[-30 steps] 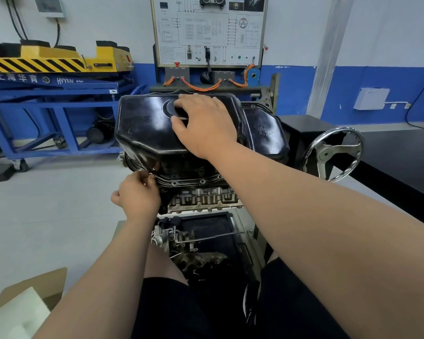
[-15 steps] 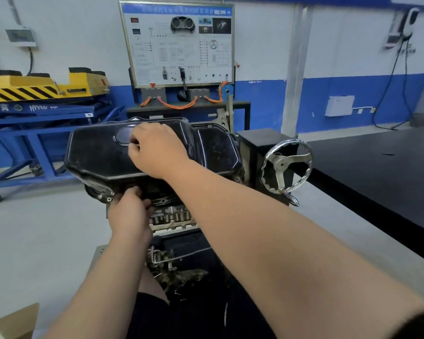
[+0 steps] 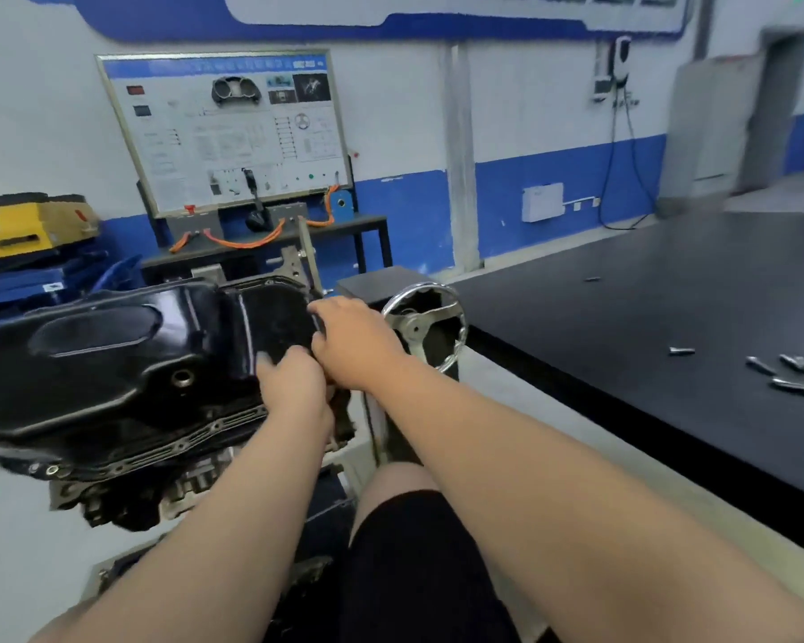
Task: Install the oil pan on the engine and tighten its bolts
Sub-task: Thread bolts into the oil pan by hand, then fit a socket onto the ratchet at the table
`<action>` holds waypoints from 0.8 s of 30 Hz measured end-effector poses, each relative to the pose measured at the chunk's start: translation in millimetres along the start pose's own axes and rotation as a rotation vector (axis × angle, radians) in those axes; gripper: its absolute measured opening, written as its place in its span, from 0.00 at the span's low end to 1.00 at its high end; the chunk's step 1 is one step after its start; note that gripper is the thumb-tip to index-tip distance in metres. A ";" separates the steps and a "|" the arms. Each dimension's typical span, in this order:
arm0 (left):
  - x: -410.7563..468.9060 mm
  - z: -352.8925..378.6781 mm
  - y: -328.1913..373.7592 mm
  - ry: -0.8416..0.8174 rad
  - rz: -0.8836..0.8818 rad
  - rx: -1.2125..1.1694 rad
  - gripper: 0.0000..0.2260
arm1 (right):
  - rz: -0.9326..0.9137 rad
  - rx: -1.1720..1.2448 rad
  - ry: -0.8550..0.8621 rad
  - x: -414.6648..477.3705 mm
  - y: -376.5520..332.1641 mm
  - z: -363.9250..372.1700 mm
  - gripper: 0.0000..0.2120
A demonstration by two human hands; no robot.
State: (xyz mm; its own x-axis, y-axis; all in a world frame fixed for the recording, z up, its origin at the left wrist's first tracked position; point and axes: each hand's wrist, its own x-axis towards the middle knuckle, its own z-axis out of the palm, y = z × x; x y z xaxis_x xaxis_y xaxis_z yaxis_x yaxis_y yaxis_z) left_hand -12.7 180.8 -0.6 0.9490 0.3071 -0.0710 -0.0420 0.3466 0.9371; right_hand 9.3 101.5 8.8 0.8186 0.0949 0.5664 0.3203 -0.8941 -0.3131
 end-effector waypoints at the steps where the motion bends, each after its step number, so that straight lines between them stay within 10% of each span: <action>1: -8.3 20.3 -5.5 -0.080 0.001 0.107 0.31 | 0.063 -0.064 0.019 -7.6 29.8 -18.1 0.19; 7: -79.4 139.6 -66.8 -0.571 0.158 0.524 0.26 | 0.592 -0.464 -0.080 -94.4 217.1 -119.9 0.23; 12: -154.4 220.9 -138.4 -1.025 0.680 1.140 0.26 | 0.953 -0.657 -0.132 -179.3 303.8 -174.7 0.25; 19: -181.5 296.7 -197.3 -1.110 0.661 1.618 0.31 | 1.089 -0.704 -0.248 -232.9 353.1 -206.6 0.33; 24: -182.4 311.8 -203.5 -1.051 0.869 1.511 0.19 | 0.976 -0.557 -0.219 -228.7 367.6 -232.7 0.19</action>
State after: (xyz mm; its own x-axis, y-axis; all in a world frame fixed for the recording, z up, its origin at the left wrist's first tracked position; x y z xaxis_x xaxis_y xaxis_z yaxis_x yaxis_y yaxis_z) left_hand -79.9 -222.1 -71.7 0.6271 -0.7685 0.1273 -0.7787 -0.6145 0.1264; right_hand -171.1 -350.8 -58.5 0.6852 -0.7207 0.1057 -0.7082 -0.6931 -0.1344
